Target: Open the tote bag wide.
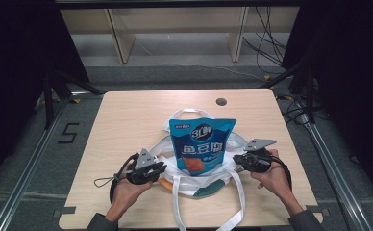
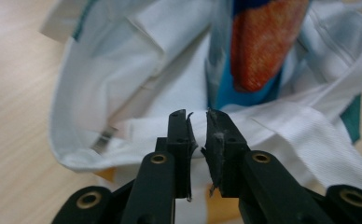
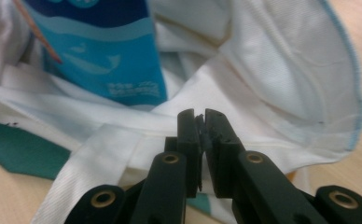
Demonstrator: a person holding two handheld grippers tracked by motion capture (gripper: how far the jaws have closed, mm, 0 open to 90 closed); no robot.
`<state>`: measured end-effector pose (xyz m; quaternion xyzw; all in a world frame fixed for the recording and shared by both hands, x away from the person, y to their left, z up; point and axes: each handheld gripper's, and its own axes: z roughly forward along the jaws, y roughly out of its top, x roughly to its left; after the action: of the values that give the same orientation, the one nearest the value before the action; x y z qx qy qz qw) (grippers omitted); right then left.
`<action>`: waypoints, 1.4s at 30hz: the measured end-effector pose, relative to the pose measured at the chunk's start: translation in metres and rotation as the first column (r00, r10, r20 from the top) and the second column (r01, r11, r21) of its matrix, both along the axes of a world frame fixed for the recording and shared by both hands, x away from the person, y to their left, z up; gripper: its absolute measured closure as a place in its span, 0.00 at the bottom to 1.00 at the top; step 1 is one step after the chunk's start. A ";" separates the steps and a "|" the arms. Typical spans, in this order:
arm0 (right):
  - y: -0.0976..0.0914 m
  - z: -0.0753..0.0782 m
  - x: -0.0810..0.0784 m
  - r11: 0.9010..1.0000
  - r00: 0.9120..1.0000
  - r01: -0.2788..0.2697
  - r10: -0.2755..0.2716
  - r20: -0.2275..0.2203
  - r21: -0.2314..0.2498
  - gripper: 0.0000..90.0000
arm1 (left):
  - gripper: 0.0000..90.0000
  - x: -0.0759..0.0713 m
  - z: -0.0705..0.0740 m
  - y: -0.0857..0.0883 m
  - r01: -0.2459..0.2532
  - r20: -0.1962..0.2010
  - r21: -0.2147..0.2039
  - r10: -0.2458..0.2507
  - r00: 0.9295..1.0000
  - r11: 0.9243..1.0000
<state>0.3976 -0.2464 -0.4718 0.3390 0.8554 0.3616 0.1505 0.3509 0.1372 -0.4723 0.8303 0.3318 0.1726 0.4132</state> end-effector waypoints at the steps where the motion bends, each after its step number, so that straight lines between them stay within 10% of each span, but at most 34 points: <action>1: 0.002 -0.002 0.000 1.000 1.000 -0.007 0.007 -0.002 0.000 0.95 | 0.87 -0.001 -0.004 0.000 -0.004 -0.006 0.011 0.004 1.000 1.000; 8: 0.015 -0.018 0.001 0.995 0.998 -0.035 0.029 -0.063 -0.098 0.97 | 0.91 0.004 -0.026 -0.012 -0.004 -0.015 0.093 0.006 1.000 0.996; 19: 0.025 -0.026 0.017 0.996 0.999 0.007 -0.010 -0.035 -0.084 1.00 | 0.94 0.037 -0.030 -0.016 -0.037 0.028 0.170 0.033 0.999 0.985; 38: 0.032 -0.025 0.065 0.997 0.994 0.065 -0.069 -0.087 -0.043 0.99 | 0.86 0.083 -0.026 -0.007 -0.121 -0.023 0.074 0.123 0.992 0.990; 42: 0.029 -0.021 0.066 0.997 0.995 0.075 -0.076 -0.065 -0.013 0.89 | 0.79 0.080 -0.010 -0.005 -0.127 0.039 0.045 0.125 0.991 0.991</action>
<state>0.4631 -0.2172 -0.4924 0.3820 0.8483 0.3399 0.1376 0.4313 0.1326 -0.4824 0.8139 0.3719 0.2212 0.3877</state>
